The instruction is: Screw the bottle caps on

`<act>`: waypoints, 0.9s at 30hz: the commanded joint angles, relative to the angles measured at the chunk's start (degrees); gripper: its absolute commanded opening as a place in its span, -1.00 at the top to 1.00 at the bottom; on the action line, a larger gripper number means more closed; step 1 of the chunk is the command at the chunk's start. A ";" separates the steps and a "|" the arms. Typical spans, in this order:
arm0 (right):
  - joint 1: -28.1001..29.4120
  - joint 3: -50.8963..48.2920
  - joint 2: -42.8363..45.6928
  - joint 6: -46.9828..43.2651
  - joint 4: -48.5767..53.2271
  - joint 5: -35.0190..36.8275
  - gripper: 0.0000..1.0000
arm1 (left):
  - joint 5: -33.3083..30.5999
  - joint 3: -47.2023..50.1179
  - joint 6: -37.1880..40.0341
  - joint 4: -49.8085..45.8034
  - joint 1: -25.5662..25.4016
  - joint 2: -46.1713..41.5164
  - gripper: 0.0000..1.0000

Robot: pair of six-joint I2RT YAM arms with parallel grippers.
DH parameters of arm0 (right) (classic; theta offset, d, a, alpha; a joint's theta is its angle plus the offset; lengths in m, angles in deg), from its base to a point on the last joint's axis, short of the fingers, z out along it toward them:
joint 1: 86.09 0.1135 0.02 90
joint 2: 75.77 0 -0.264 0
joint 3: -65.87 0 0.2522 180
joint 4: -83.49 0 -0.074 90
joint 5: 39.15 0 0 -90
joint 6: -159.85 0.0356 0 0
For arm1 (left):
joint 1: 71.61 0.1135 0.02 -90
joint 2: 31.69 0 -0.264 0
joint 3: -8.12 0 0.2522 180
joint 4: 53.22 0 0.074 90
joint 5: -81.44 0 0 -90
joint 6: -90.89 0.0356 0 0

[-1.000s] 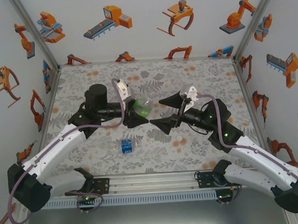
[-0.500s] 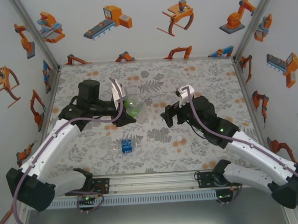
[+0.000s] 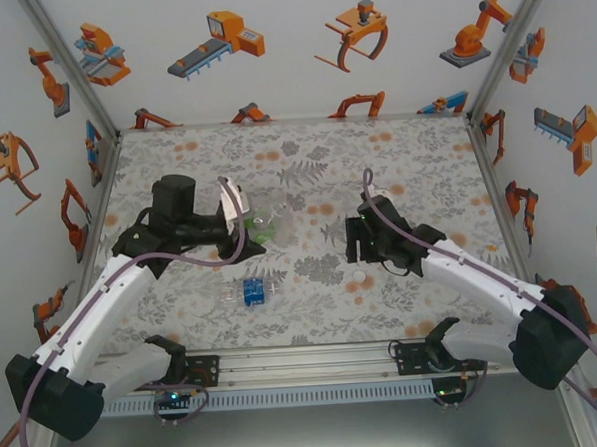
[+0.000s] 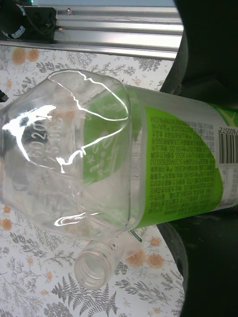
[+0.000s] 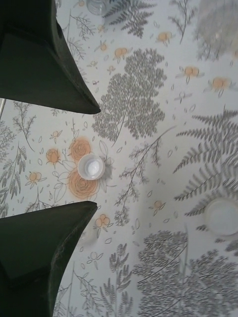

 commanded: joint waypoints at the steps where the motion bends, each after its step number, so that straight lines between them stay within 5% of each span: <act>1: -1.56 -1.25 -1.26 5.71 3.80 -2.41 -0.26 | 0.31 1.13 -1.63 3.92 -0.73 -0.30 1.00; 27: -12.24 -4.25 -3.58 -1.01 8.36 -4.27 -0.09 | 1.58 0.00 -2.53 3.52 -2.91 2.53 1.00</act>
